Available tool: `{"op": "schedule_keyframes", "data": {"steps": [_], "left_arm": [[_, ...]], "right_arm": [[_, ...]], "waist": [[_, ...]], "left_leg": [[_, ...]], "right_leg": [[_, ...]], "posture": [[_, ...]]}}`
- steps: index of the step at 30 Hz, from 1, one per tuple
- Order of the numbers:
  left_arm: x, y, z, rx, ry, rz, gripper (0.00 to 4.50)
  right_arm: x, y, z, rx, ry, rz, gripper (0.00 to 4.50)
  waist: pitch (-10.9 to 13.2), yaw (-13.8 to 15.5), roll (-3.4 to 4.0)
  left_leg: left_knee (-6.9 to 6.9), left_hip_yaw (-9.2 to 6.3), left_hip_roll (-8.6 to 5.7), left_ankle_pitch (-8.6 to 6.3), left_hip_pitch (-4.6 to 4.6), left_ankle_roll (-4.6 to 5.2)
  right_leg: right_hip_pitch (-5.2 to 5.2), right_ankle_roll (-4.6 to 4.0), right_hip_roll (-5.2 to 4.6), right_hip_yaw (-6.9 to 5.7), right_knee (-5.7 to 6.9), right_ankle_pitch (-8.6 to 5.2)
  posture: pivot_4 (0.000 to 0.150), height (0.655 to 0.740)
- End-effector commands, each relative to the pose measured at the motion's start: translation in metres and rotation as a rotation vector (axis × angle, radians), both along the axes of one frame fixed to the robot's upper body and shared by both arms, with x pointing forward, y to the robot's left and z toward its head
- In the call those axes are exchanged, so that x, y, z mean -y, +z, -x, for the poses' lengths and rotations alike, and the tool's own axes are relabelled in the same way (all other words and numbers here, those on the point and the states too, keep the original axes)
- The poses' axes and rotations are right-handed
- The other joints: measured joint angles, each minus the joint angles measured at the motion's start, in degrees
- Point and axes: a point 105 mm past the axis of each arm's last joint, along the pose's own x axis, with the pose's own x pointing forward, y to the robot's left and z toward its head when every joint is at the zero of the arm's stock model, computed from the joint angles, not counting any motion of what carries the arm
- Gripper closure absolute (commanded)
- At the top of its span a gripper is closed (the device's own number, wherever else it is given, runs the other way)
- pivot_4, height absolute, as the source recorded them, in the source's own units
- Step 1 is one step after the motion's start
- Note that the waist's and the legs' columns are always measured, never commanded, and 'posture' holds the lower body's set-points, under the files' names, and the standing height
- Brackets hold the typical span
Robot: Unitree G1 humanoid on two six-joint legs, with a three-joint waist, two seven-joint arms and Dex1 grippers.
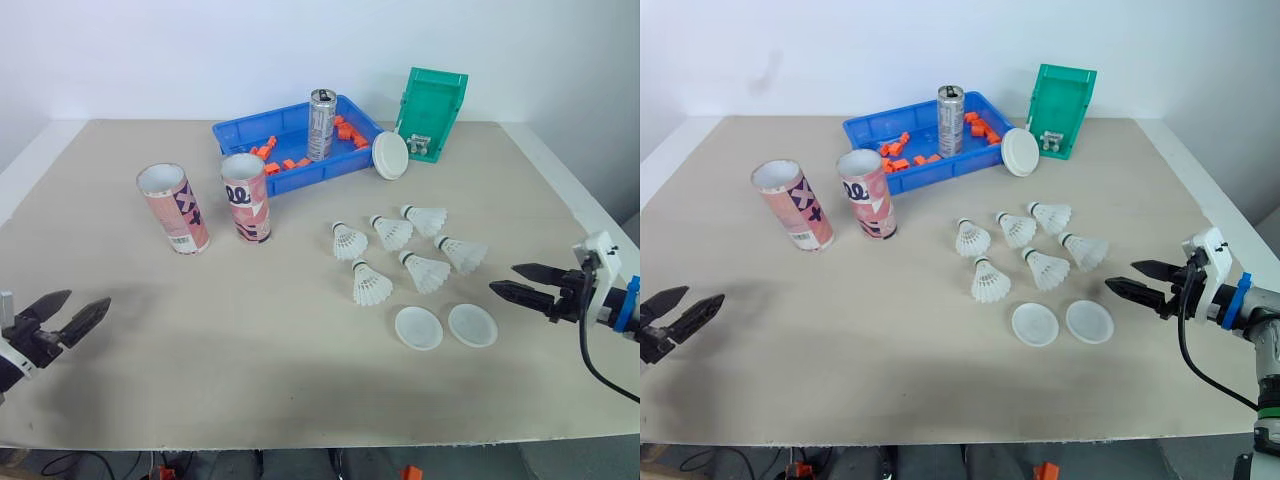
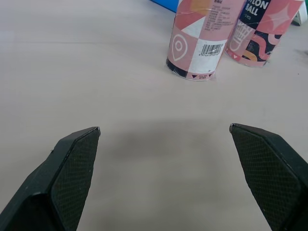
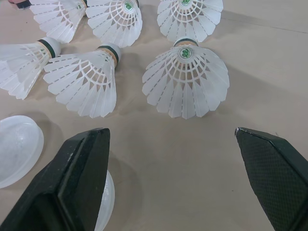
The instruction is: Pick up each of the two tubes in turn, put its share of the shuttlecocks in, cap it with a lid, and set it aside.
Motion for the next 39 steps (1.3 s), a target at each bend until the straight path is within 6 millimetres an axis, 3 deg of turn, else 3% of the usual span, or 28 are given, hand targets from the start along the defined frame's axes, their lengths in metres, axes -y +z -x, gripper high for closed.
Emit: {"op": "schedule_keyframes", "data": {"steps": [1,8,12,16,23,31,39], "left_arm": [[0.001,0.005,0.003,0.046,-0.034,-0.103,0.00],[-0.002,0.002,-0.002,0.095,-0.061,-0.220,0.00],[0.005,-0.006,-0.014,0.094,-0.118,-0.281,0.00],[0.011,-0.009,-0.031,0.114,-0.148,-0.272,0.00],[0.025,-0.009,-0.063,0.156,-0.192,-0.218,0.00],[0.037,-0.009,-0.097,0.170,-0.219,-0.204,0.00],[0.066,-0.007,-0.138,0.169,-0.262,-0.191,0.00]], "right_arm": [[-0.007,0.024,-0.004,0.091,0.022,-0.020,0.04],[-0.041,0.070,-0.003,0.224,0.150,-0.062,0.04],[-0.092,0.097,0.007,0.301,0.344,-0.093,0.04],[-0.147,0.081,0.016,0.272,0.509,-0.065,0.04],[-0.210,0.058,0.024,0.268,0.632,-0.077,0.04],[-0.238,0.050,0.032,0.295,0.660,-0.102,0.04],[-0.254,0.050,0.042,0.303,0.675,-0.139,0.04]], "waist": [[0.0,0.0,0.00],[0.0,0.0,0.05],[0.0,0.1,0.06],[-0.1,0.1,-0.15],[-0.1,0.1,-0.15],[-0.2,0.3,-0.18],[-0.2,0.5,-0.19]], "left_leg": [[0.00,0.00,0.00,0.00,0.00,0.00],[0.00,0.03,0.01,0.00,0.02,0.00],[-0.01,0.02,0.02,0.00,0.01,0.00],[-0.04,-0.01,0.11,0.00,-0.01,0.00],[0.00,-0.02,0.10,0.00,-0.19,0.00],[0.12,-0.16,0.10,0.02,-0.29,0.01],[0.26,-0.43,0.04,0.03,-0.45,0.03]], "right_leg": [[0.00,0.00,0.00,0.00,0.00,0.00],[-0.02,-0.01,0.00,0.04,0.02,0.01],[-0.01,-0.01,0.00,0.03,0.02,0.01],[-0.02,-0.02,0.07,-0.02,0.02,0.00],[-0.14,0.30,0.06,-0.04,0.02,0.21],[-0.14,0.30,0.12,-0.13,0.09,0.24],[-0.13,0.35,0.18,-0.26,0.11,0.27]], "posture": [[0.150,0.7400],[0.150,0.7400],[0.150,0.7400],[0.150,0.7400],[0.150,0.7400],[0.150,0.7400],[0.150,0.7400]]}}
